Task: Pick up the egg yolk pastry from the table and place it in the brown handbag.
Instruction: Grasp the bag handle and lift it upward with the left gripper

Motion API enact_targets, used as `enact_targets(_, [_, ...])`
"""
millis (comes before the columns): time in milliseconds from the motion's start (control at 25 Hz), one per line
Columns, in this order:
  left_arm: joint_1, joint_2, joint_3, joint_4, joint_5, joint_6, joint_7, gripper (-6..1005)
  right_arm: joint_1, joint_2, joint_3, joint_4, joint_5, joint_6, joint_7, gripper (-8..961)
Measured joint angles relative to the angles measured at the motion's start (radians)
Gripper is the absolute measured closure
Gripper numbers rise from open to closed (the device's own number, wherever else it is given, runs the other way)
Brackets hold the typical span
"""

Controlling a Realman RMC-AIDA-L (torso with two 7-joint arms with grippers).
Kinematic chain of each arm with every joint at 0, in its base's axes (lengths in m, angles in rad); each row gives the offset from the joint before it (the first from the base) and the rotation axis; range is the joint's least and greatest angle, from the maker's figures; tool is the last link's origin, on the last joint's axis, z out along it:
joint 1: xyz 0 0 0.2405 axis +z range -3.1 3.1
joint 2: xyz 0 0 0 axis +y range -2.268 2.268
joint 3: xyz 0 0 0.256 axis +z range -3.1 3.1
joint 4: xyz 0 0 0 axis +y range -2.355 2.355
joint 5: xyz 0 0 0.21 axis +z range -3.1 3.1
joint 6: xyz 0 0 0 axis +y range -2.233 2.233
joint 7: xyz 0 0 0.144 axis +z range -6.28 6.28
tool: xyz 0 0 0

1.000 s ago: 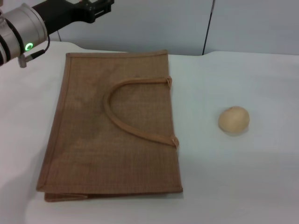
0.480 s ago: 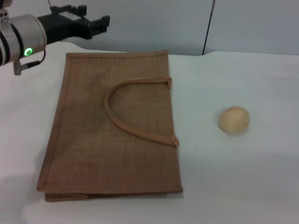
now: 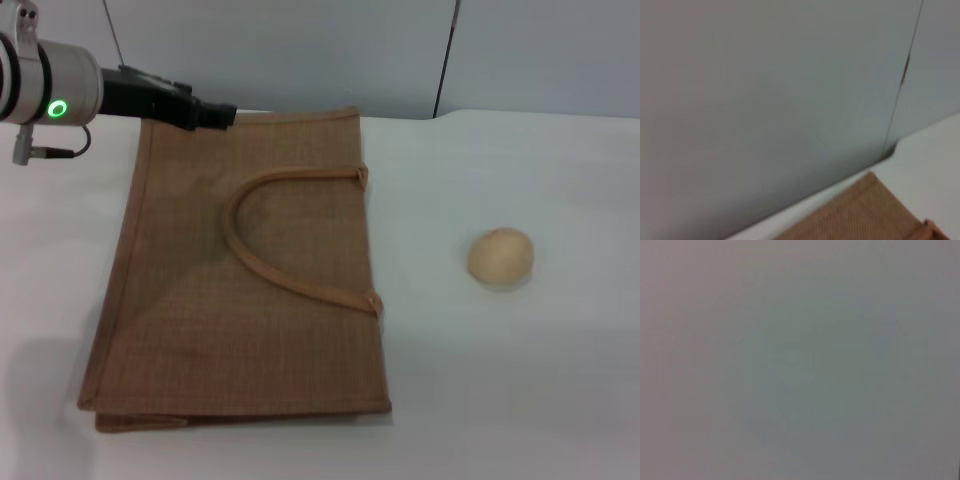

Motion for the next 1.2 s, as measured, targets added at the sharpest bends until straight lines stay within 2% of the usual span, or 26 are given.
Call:
enact_targets(280, [-0.080,0.007,-0.086,-0.010,0.122,-0.155,-0.014,294,0.005,0.000,0.000,0.000,0.000,0.000,0.000,95])
enact_targets(440, [-0.142,0.011,-0.133,-0.065,0.201,-0.202,-0.014,293,0.007,0.000,0.000,0.000,0.000,0.000,0.000,95])
enact_targets(640, [-0.197,0.022,-0.145,-0.164,0.272,-0.224,-0.012,293,0.009,0.001,0.000,0.000,-0.001,0.000,0.000,95])
enact_targets(960, [-0.215,0.016,-0.135,-0.189,0.286,-0.226,0.026,293,0.013,0.002,0.000,0.000,-0.002,0.000,0.000,95])
enact_targets(1200, [-0.247,0.011,-0.135,-0.278,0.290,-0.216,0.074,294,0.013,0.002,-0.002,0.003,-0.002,0.000,0.000,95])
